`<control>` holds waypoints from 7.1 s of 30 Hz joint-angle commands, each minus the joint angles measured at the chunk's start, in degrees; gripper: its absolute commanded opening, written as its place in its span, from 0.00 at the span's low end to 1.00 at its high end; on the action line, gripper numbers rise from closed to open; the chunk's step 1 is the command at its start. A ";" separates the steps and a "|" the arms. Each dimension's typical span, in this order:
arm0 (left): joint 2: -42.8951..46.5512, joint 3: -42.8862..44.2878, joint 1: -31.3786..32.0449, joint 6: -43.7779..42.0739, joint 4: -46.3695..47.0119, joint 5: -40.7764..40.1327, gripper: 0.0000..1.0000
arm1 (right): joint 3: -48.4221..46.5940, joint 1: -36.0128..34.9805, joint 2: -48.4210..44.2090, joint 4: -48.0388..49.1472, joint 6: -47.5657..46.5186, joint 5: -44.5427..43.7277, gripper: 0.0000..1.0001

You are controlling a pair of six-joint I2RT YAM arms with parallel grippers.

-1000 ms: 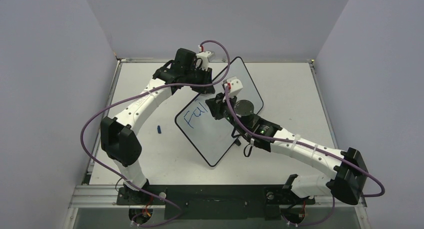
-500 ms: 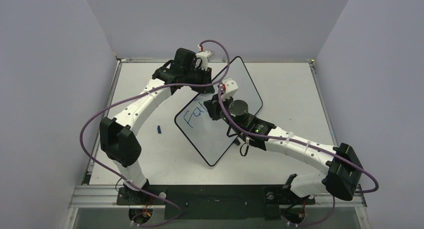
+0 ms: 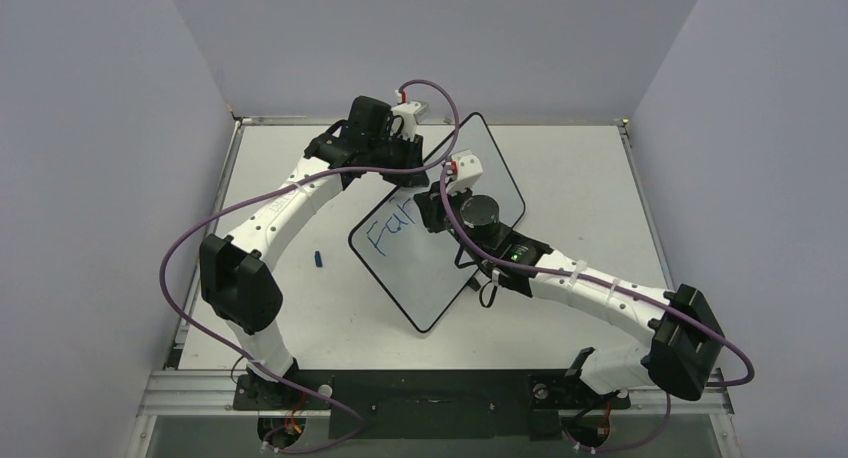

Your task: Write a sentence on the whiteboard

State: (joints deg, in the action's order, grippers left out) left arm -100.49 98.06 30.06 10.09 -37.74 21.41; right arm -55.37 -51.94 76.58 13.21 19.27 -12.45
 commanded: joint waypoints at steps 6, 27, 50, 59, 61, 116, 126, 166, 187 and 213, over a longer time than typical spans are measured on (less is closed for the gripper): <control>3.90 1.43 0.17 -2.52 3.86 -1.81 0.00 | -1.92 1.18 1.66 1.17 0.07 -2.62 0.00; 4.07 1.34 0.26 -2.53 3.88 -1.80 0.00 | -2.61 -0.24 -1.03 4.03 3.55 1.97 0.00; 4.29 1.17 0.35 -2.53 4.02 -1.96 0.00 | -1.04 -0.26 0.66 3.56 3.56 1.54 0.00; 4.33 1.18 0.43 -2.52 4.04 -1.94 0.00 | 3.60 -0.24 -1.42 2.96 4.08 0.43 0.00; 4.41 1.17 0.43 -2.53 4.00 -1.98 0.00 | 4.58 -0.26 -1.81 2.88 4.37 0.29 0.00; 3.90 1.04 0.76 -3.06 3.12 -3.41 0.00 | 4.82 2.91 -11.95 -3.02 -1.01 -3.34 0.00; 2.68 2.96 0.87 -3.09 0.83 -4.86 0.00 | 7.66 3.91 -16.15 -4.81 -3.18 -4.32 0.00; 11.01 -11.36 -2.64 -3.65 12.82 -4.94 0.00 | 14.97 3.80 -20.45 -0.79 -0.68 6.79 0.00; 11.76 -13.06 -3.42 -2.18 15.01 -1.87 0.00 | 14.96 1.55 -19.93 2.12 -1.98 5.24 0.00; 12.19 -13.42 -3.38 -2.26 14.55 -0.98 0.00 | -5.80 13.58 2.11 4.51 2.41 10.55 0.00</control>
State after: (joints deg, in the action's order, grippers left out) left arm -91.29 84.01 27.59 11.62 -28.86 22.96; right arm -58.26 -39.83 77.54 13.67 18.92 -5.61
